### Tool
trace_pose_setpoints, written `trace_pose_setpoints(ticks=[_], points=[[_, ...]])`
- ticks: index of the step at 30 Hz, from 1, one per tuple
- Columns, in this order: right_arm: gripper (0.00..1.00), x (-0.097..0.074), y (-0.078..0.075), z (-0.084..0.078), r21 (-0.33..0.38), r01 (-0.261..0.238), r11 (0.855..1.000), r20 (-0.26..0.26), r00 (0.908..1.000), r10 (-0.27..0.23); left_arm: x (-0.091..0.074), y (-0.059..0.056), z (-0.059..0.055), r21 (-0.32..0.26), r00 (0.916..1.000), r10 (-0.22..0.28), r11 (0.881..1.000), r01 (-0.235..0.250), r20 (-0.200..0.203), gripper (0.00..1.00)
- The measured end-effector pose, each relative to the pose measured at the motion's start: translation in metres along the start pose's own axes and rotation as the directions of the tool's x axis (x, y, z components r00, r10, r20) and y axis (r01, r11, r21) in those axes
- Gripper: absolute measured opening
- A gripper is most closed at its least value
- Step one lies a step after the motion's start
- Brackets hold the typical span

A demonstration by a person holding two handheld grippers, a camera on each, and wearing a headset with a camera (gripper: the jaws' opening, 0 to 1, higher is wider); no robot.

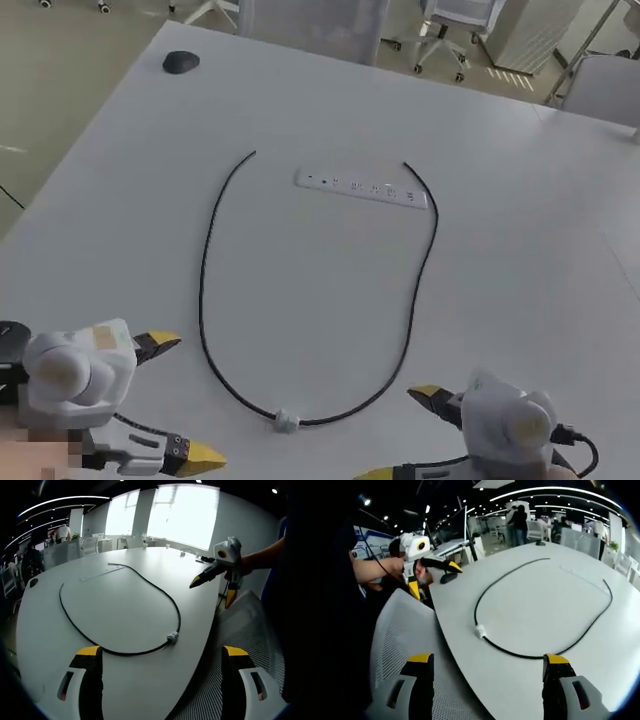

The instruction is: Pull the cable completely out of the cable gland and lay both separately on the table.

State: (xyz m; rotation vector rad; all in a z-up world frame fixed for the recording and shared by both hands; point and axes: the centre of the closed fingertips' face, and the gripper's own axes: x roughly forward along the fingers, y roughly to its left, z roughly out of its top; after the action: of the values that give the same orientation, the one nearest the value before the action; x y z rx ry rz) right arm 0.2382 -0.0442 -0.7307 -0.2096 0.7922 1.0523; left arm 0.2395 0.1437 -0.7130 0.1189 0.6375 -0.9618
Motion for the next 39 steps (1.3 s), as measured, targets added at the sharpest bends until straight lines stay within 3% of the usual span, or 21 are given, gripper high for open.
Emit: trace_pose_setpoints(ticks=[6, 17, 39], points=[[0.89, 0.009, 0.007, 0.007, -0.048, -0.034, 0.998, -0.021, 0.9992, 0.033, 0.002, -0.001, -0.003, -0.018, 0.9998, 0.016, 1.0, -0.015, 0.009, 0.99], [0.81, 0.028, 0.001, 0.02, -0.081, -0.037, 0.996, -0.033, 0.9989, 0.034, 0.003, -0.005, -0.005, -0.013, 0.9998, 0.017, 1.0, -0.017, -0.008, 0.99], [0.66, 0.073, 0.005, 0.021, -0.157, -0.107, 0.982, -0.134, 0.9873, 0.087, 0.009, -0.01, -0.012, -0.021, 0.9997, 0.009, 1.0, -0.01, -0.021, 0.98]])
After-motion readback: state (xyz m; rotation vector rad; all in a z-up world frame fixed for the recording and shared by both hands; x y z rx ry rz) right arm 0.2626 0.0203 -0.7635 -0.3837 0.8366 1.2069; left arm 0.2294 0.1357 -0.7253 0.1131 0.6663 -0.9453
